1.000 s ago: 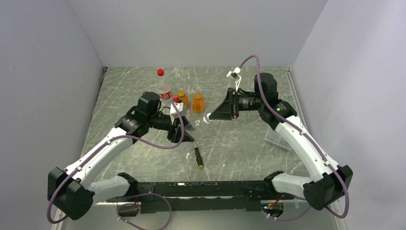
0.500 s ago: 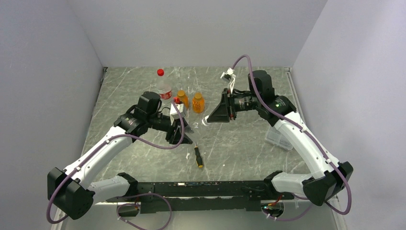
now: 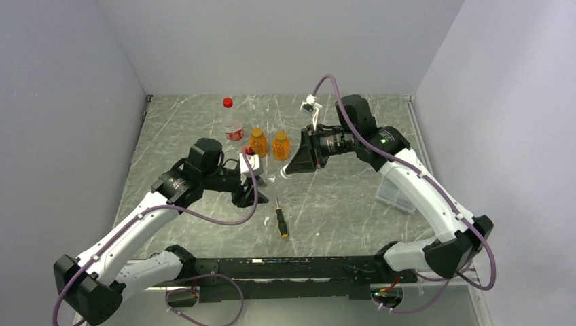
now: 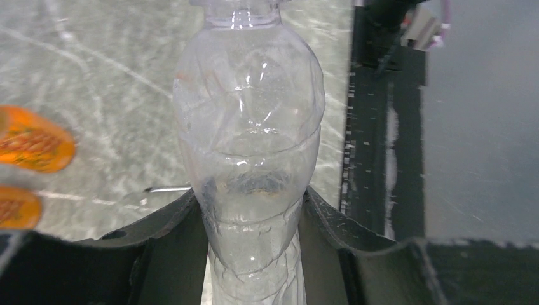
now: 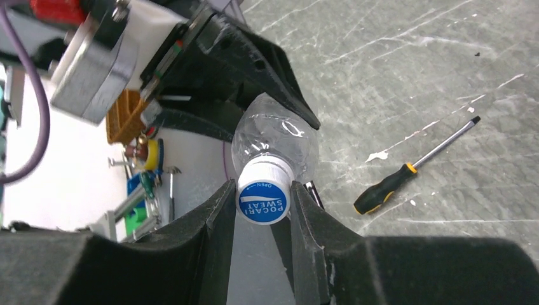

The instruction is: Screw on the bottle caps

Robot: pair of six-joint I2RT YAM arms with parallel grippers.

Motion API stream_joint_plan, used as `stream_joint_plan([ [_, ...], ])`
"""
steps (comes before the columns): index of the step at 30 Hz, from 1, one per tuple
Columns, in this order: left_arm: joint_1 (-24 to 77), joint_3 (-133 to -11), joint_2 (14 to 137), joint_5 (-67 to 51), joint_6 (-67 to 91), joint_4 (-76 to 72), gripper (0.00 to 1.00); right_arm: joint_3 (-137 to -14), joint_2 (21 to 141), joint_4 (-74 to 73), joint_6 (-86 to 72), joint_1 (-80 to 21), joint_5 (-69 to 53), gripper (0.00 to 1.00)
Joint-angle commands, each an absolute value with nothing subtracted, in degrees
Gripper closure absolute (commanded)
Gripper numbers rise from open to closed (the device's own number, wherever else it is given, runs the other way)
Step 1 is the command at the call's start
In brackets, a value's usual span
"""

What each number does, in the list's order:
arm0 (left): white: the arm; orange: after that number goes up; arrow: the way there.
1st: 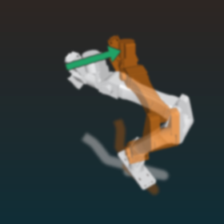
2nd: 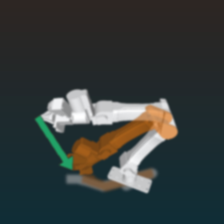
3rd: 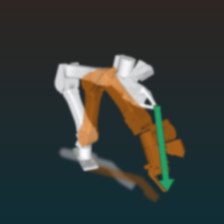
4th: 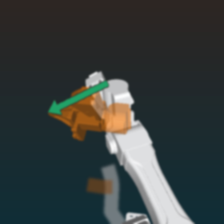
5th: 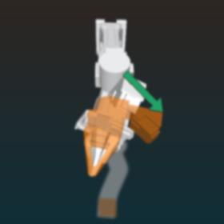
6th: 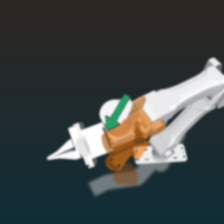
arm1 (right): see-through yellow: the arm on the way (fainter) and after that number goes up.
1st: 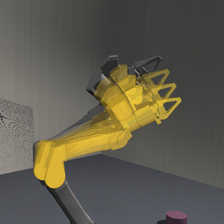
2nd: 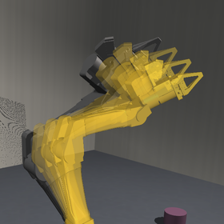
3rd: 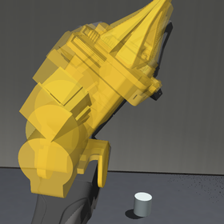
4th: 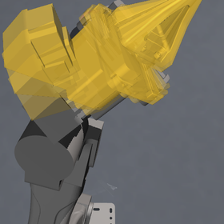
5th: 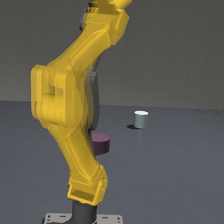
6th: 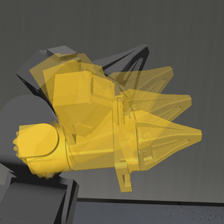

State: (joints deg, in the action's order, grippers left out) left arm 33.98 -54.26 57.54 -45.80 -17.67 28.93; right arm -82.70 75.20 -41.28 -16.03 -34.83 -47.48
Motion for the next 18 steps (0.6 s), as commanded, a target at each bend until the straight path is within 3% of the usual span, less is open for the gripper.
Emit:
stream_joint_plan([
  [1,35.30,-54.30,53.34,-32.94,-16.40,10.25,1.00,-85.08,79.64,-47.02,-27.02,-36.65,-42.77,0.91],
  [8,38.42,-52.82,50.02,-21.20,-18.89,4.45,1.00,-88.07,83.18,-50.36,-39.92,-36.61,-34.38,0.92],
  [18,41.20,-51.93,49.84,-17.24,-21.62,2.72,1.00,-87.88,85.49,-50.08,-50.70,-36.91,-31.42,0.92],
])
